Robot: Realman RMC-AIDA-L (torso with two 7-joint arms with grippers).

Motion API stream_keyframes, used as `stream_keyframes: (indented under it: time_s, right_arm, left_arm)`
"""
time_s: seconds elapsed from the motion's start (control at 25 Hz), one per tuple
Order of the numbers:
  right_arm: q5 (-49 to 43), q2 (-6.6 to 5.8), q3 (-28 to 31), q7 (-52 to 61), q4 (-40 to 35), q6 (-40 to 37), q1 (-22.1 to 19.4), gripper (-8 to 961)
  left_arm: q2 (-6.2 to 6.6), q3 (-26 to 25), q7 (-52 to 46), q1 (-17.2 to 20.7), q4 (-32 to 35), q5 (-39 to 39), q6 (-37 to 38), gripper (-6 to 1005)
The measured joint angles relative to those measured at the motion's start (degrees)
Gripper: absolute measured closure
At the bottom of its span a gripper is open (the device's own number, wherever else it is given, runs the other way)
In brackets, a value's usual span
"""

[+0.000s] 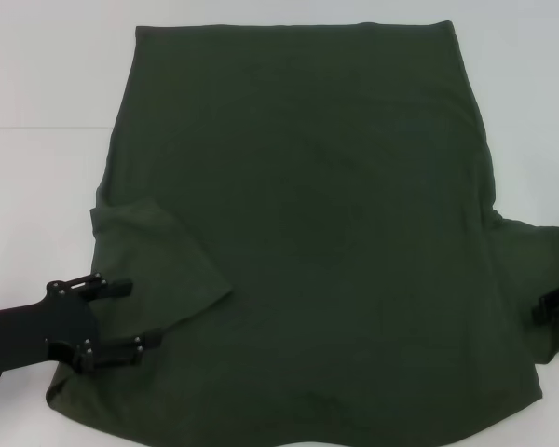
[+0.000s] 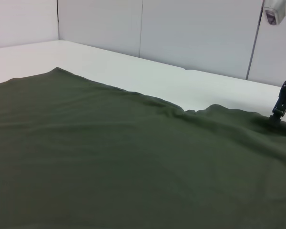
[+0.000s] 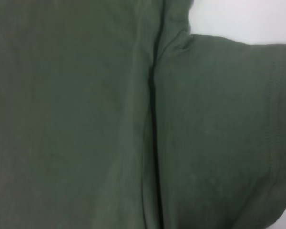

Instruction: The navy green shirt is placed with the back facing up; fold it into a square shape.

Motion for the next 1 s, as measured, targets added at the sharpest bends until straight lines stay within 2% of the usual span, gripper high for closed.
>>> stream_keyframes:
  time_s: [0.36, 0.8, 1.0]
  right_arm:
    - [-0.2, 0.03, 0.0, 0.52, -0.6, -0.59, -0.04, 457]
    - [-0.62, 0.03, -1.29, 0.9, -0.64, -0.82, 0.13, 701]
    - [-0.43, 0.04, -1.31, 0.67, -0.65, -0.87, 0.01, 886]
  left_arm:
    - [-0.01, -0.17, 0.0, 0.01, 0.0, -0.18, 0.28, 152]
    - [-0.09, -0.19, 0.0, 0.03, 0.0, -0.18, 0.19, 152]
    - [-0.08, -0.17, 0.0, 0.0, 0.0, -0.18, 0.19, 151]
